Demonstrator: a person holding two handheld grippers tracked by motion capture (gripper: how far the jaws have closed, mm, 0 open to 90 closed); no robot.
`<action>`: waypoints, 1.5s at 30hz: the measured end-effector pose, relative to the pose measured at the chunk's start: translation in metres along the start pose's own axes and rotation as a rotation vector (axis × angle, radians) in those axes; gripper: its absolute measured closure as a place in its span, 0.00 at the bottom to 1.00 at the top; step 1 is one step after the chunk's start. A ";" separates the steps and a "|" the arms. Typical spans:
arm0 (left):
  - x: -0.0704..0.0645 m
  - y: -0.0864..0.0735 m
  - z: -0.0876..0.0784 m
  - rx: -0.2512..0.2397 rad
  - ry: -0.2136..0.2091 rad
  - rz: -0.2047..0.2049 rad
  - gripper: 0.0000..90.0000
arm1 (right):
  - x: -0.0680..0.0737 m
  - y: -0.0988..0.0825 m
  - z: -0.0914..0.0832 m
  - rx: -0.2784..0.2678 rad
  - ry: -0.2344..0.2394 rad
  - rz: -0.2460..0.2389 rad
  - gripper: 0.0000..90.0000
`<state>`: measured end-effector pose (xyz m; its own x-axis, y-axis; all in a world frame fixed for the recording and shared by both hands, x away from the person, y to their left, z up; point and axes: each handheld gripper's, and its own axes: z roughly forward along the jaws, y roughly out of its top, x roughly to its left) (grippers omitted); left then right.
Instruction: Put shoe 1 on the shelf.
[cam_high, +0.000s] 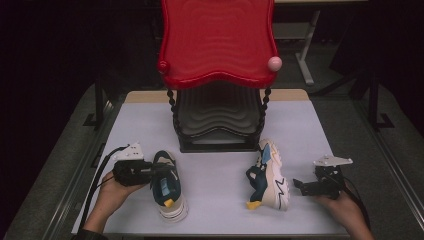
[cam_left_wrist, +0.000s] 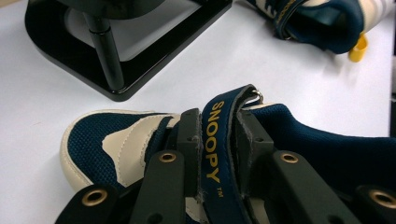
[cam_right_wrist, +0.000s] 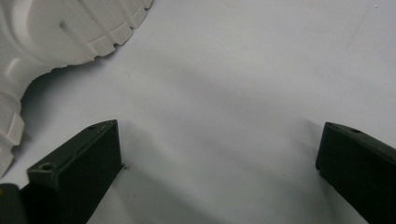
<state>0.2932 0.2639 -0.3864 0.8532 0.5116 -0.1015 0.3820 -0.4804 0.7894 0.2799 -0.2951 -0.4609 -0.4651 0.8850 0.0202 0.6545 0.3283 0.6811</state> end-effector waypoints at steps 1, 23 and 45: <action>0.000 -0.001 -0.001 -0.010 -0.012 -0.006 0.82 | 0.000 0.000 0.000 0.000 0.000 0.000 0.00; -0.025 0.028 0.005 -0.075 -0.135 0.052 0.82 | 0.000 0.000 0.000 0.000 0.000 0.000 0.00; -0.051 0.083 0.036 -0.118 -0.205 0.139 0.82 | 0.000 0.000 0.000 0.000 0.000 0.000 0.00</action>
<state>0.2942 0.1727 -0.3371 0.9531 0.2864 -0.0984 0.2228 -0.4432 0.8683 0.2799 -0.2952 -0.4609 -0.4653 0.8849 0.0202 0.6542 0.3284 0.6813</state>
